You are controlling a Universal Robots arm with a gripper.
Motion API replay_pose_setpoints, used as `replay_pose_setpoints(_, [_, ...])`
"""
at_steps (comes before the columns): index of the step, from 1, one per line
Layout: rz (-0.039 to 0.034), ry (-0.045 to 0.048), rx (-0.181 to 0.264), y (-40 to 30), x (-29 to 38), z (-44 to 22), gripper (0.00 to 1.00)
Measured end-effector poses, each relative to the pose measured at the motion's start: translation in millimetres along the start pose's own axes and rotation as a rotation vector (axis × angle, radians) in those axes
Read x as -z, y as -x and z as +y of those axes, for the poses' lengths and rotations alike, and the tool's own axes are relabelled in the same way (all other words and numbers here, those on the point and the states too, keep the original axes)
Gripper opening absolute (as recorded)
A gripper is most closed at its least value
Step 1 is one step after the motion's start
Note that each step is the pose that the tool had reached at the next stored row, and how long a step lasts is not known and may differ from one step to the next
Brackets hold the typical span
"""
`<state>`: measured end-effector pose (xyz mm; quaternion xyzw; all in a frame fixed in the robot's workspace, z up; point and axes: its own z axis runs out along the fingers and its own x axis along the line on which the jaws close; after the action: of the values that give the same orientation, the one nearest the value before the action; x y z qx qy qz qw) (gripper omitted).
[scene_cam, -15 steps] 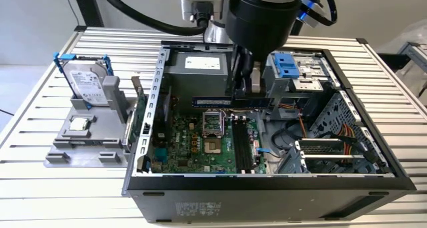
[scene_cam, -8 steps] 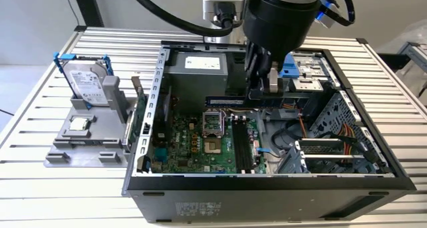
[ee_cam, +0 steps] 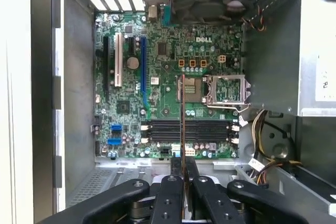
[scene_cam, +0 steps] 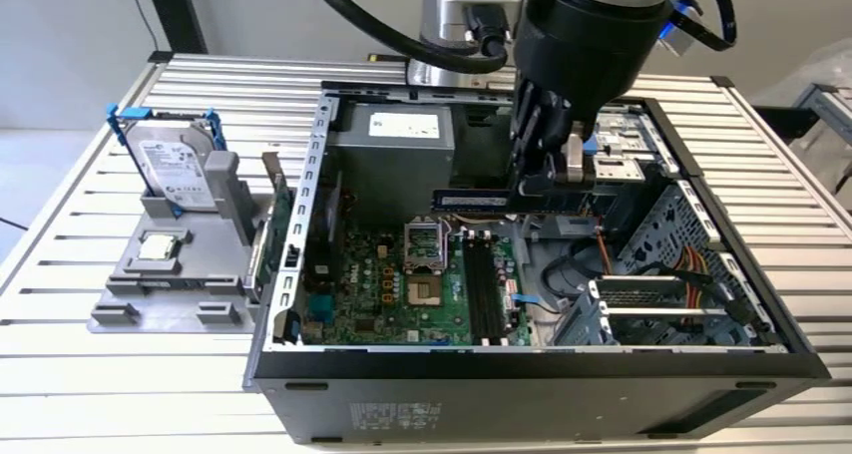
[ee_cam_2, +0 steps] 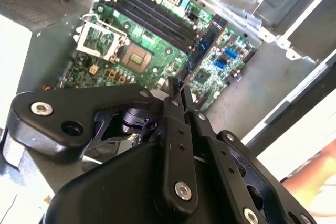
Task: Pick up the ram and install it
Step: 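Pick up the ram and move it above insertion slot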
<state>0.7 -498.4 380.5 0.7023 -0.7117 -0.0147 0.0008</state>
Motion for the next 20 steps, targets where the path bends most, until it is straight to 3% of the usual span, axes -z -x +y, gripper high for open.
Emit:
replay_pose_setpoints(3, [0.0001,0.0,0.0,1.6,0.1,-3.0,0.0])
replay_pose_setpoints(14, [-0.0002,0.0,0.0,2.0,0.0,-3.3,0.0])
replay_pose_setpoints(20, [-0.0001,0.0,0.0,7.5,-0.1,-4.1,0.0])
